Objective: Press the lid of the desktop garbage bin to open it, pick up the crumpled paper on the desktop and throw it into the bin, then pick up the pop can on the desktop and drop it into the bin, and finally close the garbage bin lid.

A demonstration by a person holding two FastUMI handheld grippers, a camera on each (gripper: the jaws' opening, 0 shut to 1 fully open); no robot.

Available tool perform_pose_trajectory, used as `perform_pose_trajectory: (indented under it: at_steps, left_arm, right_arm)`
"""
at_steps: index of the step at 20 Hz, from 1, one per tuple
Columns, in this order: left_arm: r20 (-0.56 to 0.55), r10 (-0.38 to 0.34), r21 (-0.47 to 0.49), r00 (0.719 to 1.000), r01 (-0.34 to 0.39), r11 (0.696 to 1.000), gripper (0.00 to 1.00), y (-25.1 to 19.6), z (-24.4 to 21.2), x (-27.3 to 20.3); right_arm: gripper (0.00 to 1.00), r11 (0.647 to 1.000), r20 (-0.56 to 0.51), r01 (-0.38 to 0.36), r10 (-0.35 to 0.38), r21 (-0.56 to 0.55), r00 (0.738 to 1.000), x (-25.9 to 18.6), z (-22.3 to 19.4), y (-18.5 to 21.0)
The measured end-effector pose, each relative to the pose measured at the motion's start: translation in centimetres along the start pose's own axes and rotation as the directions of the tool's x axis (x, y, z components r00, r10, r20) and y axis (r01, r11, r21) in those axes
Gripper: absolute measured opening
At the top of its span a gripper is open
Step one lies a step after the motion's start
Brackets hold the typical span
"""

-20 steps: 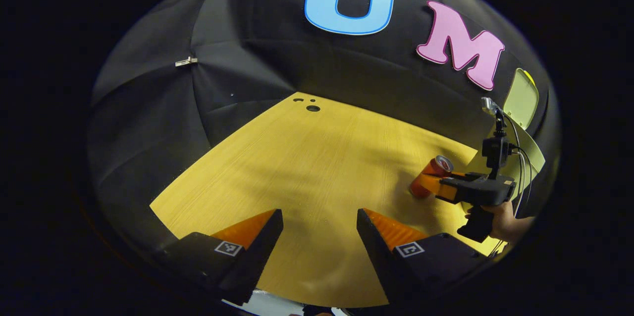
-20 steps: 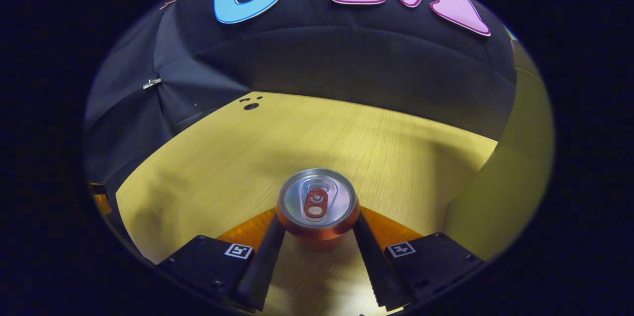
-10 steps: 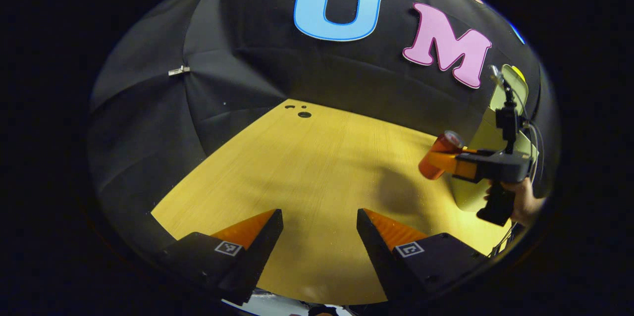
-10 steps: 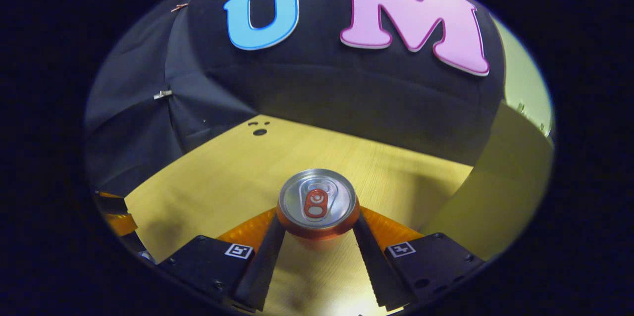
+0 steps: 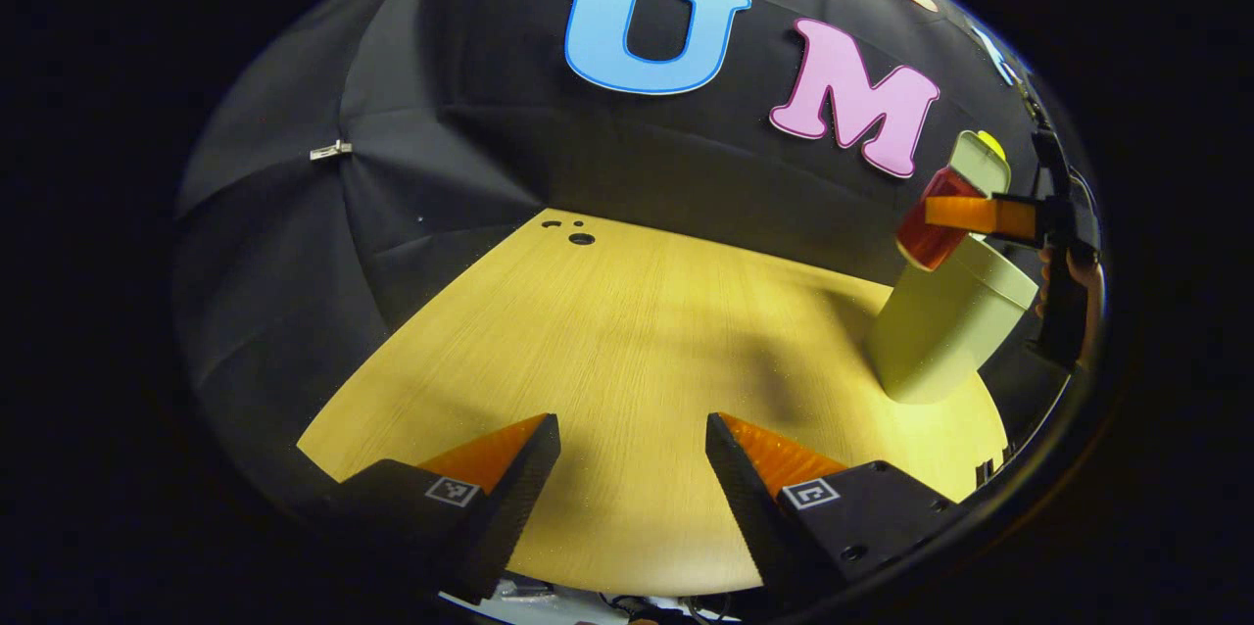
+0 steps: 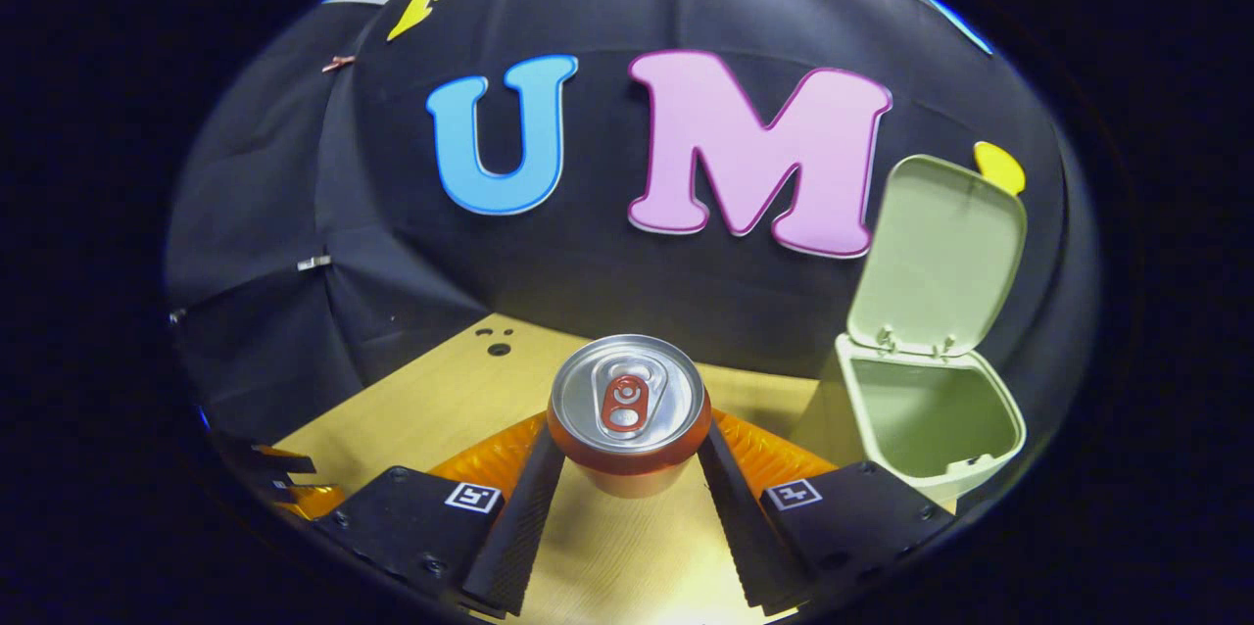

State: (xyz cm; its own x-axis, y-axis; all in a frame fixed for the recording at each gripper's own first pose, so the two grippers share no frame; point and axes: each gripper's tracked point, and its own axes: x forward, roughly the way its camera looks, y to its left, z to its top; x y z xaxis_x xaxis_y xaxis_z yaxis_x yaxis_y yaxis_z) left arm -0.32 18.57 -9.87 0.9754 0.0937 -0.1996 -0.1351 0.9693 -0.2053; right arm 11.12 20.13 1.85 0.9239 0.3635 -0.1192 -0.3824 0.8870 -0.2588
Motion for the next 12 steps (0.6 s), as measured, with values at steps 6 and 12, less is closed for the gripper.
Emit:
perform_pose_trajectory:
  at_steps: [6, 12]
  left_arm:
    - [-0.011, -0.078, 0.026, 0.997, 0.078, 0.997, 0.96, 0.1, 0.1, 0.5]
    - [-0.004, -0.078, 0.021, 0.997, 0.078, 0.997, 0.96, -1.5, 1.0, 1.1]
  right_arm:
    - [0.82, 0.994, 0.087, 0.109, -0.111, 0.032, 0.99, -4.3, 5.6, -3.9]
    - [0.82, 0.977, 0.168, 0.208, -0.213, 0.047, 0.963, -5.9, 9.2, -10.1]
